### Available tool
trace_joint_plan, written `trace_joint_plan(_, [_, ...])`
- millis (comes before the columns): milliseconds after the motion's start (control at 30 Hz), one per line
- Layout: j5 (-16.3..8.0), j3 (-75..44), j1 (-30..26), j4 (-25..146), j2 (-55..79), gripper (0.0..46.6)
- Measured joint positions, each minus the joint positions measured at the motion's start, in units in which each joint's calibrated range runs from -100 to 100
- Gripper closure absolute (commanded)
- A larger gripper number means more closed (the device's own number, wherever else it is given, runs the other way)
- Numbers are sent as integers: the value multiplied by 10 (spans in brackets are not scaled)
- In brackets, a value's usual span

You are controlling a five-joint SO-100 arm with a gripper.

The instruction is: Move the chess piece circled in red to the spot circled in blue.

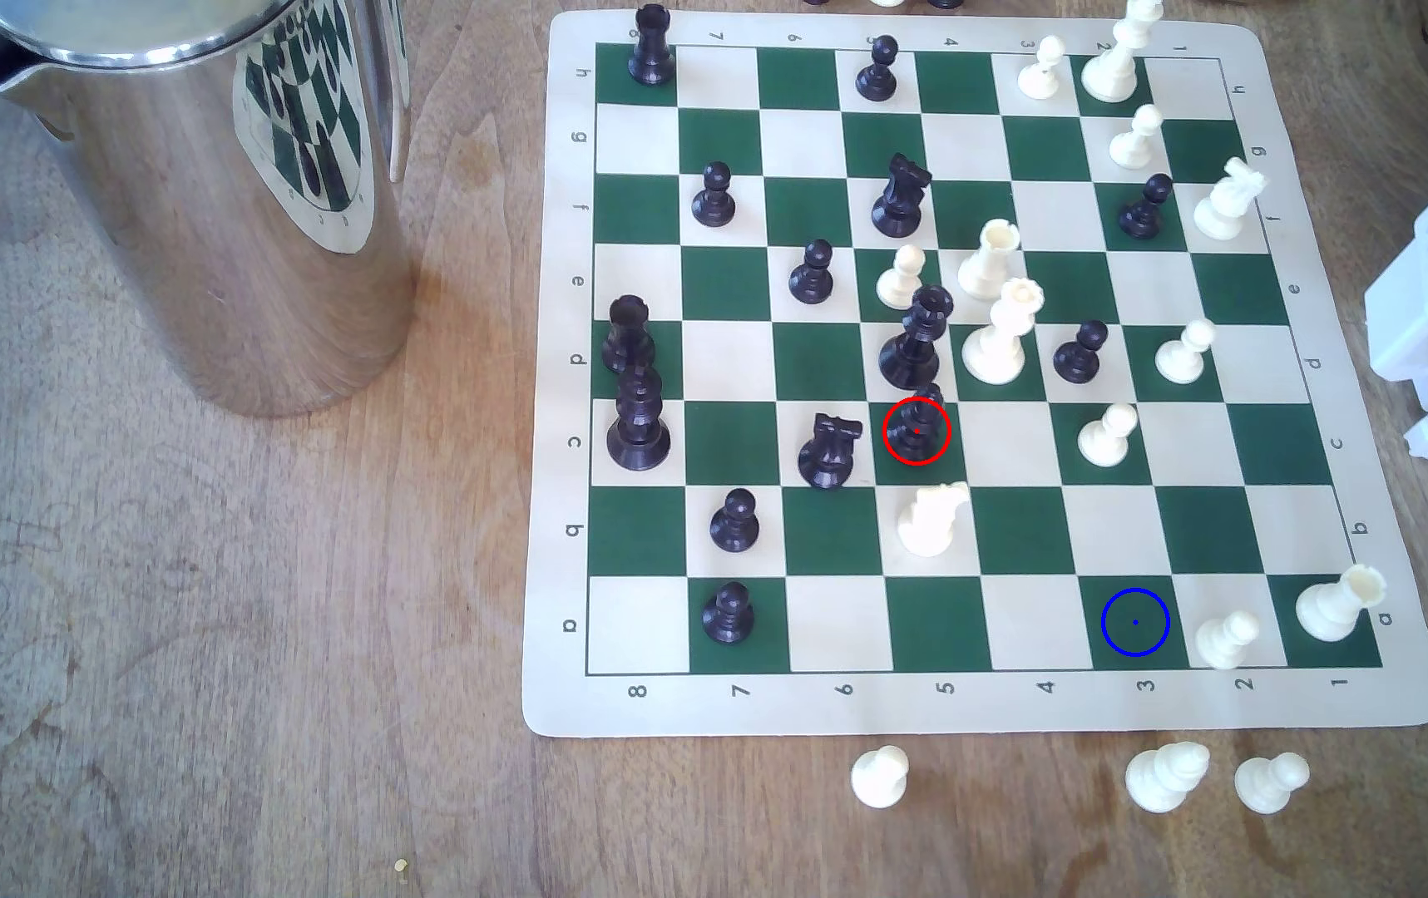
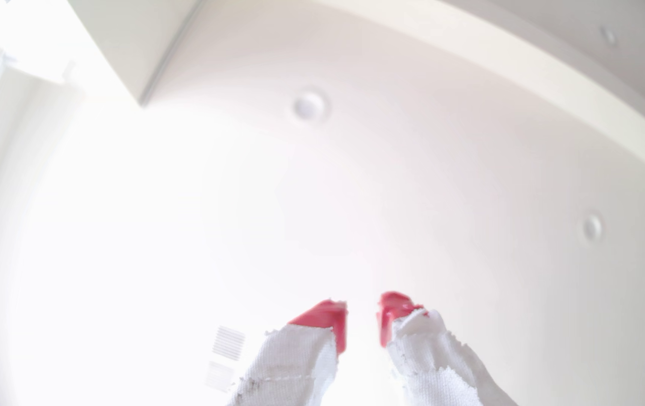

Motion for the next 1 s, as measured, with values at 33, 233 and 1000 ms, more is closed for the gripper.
trace_joint_plan(33, [0, 0, 0, 0, 0, 421])
trace_joint_plan(233, [0, 0, -32, 124, -1, 421])
trace_joint_plan(1000, [2, -259, -48, 865, 3, 419])
